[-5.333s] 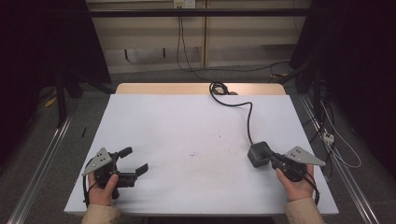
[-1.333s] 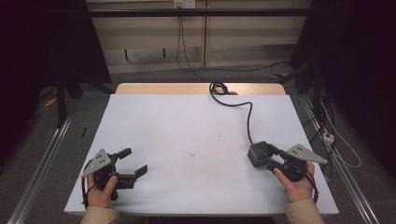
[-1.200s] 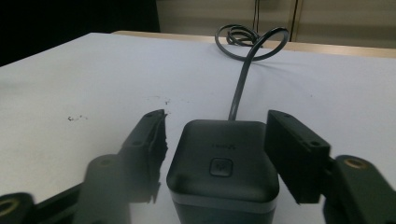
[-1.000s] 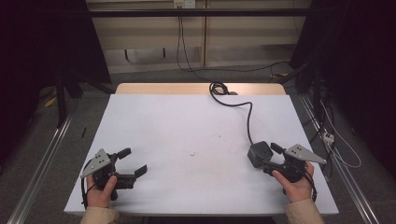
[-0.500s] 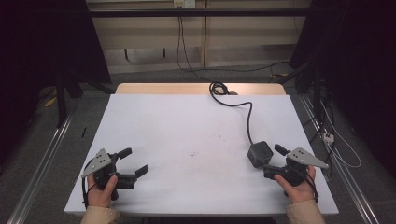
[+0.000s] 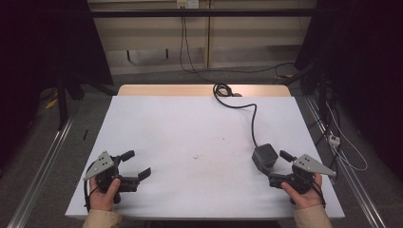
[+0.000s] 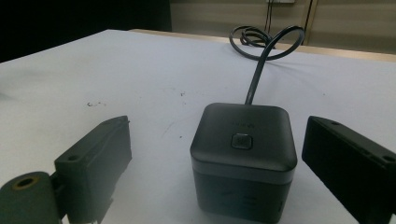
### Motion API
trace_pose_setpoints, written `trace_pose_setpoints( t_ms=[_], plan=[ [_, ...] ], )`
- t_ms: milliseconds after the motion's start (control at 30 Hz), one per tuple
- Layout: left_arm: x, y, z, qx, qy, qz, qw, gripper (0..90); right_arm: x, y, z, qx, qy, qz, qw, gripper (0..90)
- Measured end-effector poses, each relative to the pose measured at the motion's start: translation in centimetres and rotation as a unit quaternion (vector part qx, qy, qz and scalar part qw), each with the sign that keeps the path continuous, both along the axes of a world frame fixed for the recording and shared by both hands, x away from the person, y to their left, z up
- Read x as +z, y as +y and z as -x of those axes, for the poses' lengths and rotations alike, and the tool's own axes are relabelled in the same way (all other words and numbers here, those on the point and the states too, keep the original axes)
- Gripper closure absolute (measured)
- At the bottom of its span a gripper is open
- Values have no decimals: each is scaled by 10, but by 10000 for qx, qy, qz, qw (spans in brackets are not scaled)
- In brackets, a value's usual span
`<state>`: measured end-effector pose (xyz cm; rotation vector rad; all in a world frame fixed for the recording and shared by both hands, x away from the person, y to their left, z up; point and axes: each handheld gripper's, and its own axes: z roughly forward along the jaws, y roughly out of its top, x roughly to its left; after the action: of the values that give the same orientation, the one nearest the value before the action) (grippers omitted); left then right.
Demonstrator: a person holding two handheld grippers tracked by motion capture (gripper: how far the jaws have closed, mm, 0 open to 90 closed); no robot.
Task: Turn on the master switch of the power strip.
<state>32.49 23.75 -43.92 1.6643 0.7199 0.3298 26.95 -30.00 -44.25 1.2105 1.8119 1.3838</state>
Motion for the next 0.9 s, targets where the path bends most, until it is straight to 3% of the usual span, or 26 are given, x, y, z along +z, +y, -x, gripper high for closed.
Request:
trace_pose_setpoints(
  t_ms=[900],
  plan=[
    [0,0,0,8,6,7,10000,32,-10,-8,14,271,185,104,9994,82]
  ],
)
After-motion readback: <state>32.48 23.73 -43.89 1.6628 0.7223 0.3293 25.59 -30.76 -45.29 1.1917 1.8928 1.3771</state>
